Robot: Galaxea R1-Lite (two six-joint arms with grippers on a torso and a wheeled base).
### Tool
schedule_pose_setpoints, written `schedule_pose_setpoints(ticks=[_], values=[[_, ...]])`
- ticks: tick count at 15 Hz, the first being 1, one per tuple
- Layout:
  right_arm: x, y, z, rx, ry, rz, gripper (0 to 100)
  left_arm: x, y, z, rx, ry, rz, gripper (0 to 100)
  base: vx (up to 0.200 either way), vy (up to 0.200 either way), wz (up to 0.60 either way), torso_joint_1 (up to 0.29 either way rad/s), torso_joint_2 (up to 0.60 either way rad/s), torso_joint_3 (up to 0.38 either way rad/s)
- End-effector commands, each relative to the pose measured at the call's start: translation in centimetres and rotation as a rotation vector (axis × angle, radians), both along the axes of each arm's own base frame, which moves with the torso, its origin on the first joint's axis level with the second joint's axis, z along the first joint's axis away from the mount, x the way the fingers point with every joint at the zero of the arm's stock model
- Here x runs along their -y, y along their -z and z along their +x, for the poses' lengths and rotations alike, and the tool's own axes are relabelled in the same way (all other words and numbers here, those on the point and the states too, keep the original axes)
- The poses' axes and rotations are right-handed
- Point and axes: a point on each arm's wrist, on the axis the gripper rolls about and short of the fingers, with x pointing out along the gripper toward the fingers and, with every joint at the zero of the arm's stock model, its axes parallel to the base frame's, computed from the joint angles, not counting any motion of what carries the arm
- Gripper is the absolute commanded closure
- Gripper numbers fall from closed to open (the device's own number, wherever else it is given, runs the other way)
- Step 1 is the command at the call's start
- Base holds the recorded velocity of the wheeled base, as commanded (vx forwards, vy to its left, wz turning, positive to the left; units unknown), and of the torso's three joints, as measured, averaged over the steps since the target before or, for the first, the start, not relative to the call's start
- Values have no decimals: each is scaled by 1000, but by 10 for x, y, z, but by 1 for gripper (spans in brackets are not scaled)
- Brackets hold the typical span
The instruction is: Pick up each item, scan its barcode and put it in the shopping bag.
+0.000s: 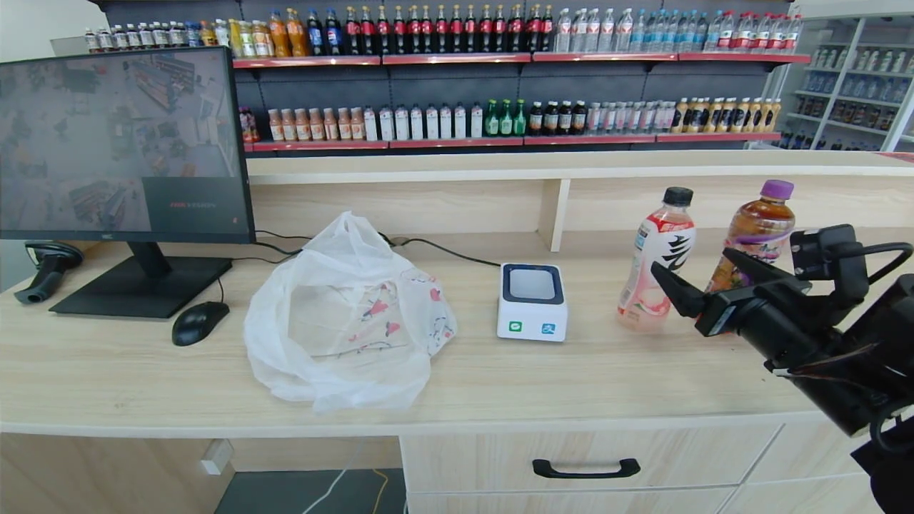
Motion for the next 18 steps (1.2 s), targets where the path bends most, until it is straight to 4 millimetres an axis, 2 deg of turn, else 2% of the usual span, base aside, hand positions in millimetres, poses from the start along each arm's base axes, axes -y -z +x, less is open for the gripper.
schedule_pose_setpoints(ticks=[1,9,13,17,18], values=[[0,16,8,-65,4,4,0,0,0,0,1,0,0,100,0,0,0,0,0,0],[5,35,42,-97,42,1,0,0,0,0,1,0,0,100,0,0,0,0,0,0],[13,36,55,-83,74,5,0,0,0,0,1,0,0,100,0,0,0,0,0,0],[11,40,65,-80,71,7,0,0,0,0,1,0,0,100,0,0,0,0,0,0],[10,39,73,-62,71,10,0,0,0,0,1,0,0,100,0,0,0,0,0,0]])
